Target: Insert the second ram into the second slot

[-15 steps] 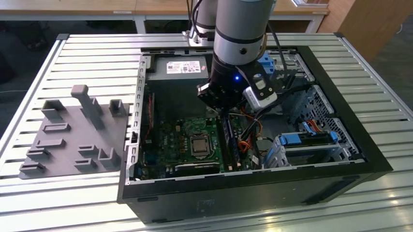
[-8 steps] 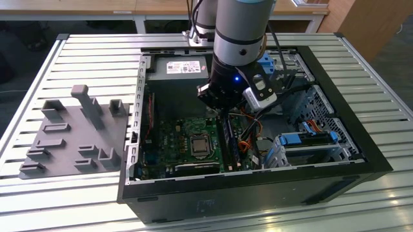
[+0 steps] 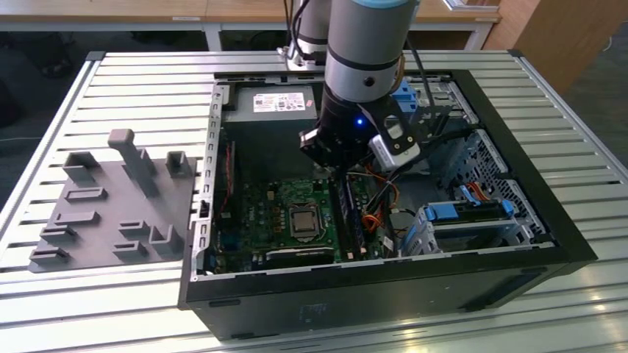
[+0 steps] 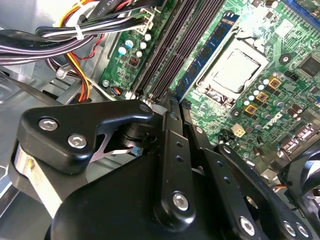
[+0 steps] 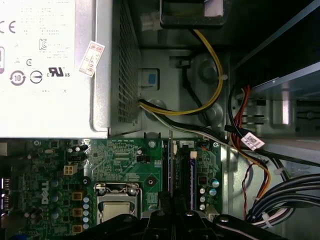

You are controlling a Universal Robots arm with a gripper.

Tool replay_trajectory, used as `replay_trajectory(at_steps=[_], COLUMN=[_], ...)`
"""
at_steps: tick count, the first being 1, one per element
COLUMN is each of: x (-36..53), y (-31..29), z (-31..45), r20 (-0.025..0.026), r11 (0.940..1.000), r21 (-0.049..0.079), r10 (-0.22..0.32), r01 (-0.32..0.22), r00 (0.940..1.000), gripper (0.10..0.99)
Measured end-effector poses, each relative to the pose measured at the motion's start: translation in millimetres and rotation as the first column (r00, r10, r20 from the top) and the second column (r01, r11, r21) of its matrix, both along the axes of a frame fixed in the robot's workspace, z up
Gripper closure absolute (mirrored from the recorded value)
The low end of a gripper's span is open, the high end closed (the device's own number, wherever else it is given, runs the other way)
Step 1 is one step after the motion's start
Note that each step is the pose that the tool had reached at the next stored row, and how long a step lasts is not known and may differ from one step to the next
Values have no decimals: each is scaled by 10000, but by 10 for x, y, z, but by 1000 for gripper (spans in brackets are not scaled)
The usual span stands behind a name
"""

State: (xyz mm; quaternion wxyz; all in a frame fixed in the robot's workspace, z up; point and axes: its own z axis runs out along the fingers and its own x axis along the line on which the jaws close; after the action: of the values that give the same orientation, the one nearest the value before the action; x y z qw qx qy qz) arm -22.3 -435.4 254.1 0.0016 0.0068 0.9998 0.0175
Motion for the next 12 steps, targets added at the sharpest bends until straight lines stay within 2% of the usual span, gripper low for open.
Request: replay_trajectory(at_steps=[6, 10, 12], x=[1, 2, 2], y=[0, -11, -17], z=[-16, -18, -21], r20=[0, 0, 1], r11=[10000, 10000, 9999], r21=[-10, -70, -139], r10=[0, -1, -2], r01=[0, 1, 2], r00=[10000, 10000, 10000], gripper=[949, 949, 949])
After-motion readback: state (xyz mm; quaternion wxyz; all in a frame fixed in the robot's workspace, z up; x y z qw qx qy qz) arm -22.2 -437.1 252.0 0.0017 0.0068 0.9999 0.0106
